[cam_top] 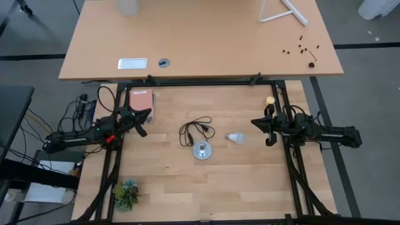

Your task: Screw lightbulb

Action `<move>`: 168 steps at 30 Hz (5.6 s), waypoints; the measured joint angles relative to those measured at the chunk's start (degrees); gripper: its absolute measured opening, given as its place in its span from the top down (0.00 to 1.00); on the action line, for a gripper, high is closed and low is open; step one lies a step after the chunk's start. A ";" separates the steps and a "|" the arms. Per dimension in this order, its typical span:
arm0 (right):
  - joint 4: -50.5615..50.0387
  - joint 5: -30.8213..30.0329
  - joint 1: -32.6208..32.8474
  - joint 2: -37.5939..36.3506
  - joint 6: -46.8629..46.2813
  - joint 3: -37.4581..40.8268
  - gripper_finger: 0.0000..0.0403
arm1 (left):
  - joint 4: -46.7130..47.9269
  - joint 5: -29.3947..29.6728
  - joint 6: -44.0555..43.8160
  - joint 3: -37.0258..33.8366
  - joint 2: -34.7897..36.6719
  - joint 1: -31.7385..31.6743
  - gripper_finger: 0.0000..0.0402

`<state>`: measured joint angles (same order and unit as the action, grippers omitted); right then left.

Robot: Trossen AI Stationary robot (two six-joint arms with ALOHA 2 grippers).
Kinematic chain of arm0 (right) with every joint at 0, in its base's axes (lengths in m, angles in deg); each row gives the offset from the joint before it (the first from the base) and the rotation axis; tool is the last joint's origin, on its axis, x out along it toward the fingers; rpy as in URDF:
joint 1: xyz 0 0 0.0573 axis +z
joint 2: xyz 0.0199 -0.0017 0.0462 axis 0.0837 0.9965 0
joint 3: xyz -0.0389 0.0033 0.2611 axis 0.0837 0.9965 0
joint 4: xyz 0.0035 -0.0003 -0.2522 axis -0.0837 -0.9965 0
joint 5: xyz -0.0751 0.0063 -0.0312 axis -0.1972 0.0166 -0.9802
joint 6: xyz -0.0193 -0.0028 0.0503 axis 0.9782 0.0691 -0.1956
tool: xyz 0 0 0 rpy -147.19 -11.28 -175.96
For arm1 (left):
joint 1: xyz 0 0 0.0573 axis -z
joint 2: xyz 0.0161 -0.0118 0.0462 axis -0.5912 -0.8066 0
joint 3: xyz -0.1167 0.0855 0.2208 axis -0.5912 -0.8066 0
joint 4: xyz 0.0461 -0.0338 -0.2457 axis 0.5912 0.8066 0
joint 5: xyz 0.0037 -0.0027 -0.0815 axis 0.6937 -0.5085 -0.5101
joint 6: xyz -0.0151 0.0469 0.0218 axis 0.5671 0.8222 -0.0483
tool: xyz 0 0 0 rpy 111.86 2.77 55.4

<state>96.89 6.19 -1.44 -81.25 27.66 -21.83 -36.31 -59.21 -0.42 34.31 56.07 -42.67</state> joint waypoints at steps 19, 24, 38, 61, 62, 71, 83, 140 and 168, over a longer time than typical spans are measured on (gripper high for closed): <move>0.02 0.00 0.00 0.00 -0.02 -0.02 0.94 | 0.00 0.00 0.00 -0.01 0.00 -0.01 0.98; 0.02 0.00 0.00 0.02 0.00 0.00 0.94 | 0.00 0.00 0.00 0.00 0.02 0.01 0.98; 0.02 0.00 0.00 0.00 0.00 0.00 0.94 | 0.00 0.00 0.01 0.01 0.02 -0.01 0.98; 0.00 -0.01 0.00 0.00 -0.01 0.00 0.94 | -5.95 -1.39 -20.96 0.00 -0.01 0.08 0.98; 0.02 0.00 0.00 0.00 -0.02 0.00 0.94 | -6.24 -1.40 -20.98 0.00 -0.01 0.08 0.98; 2.00 0.00 0.00 0.00 -0.02 0.00 0.94 | -5.91 -0.33 -17.99 0.00 0.02 0.06 0.98; 7.31 1.18 0.04 1.30 0.44 0.00 0.94 | -9.33 -6.96 -8.32 0.00 -2.11 0.12 0.98; 10.15 -20.43 14.16 54.06 -11.04 -3.96 0.14 | -51.51 5.05 -0.61 20.34 -91.21 23.25 0.61; 36.20 -21.03 13.51 82.38 -7.02 -3.91 0.14 | -58.62 5.22 3.73 35.02 -116.48 23.07 0.32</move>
<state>133.09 -14.84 12.07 1.13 20.63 -25.74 -94.93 -53.99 3.30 69.33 -60.41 -19.60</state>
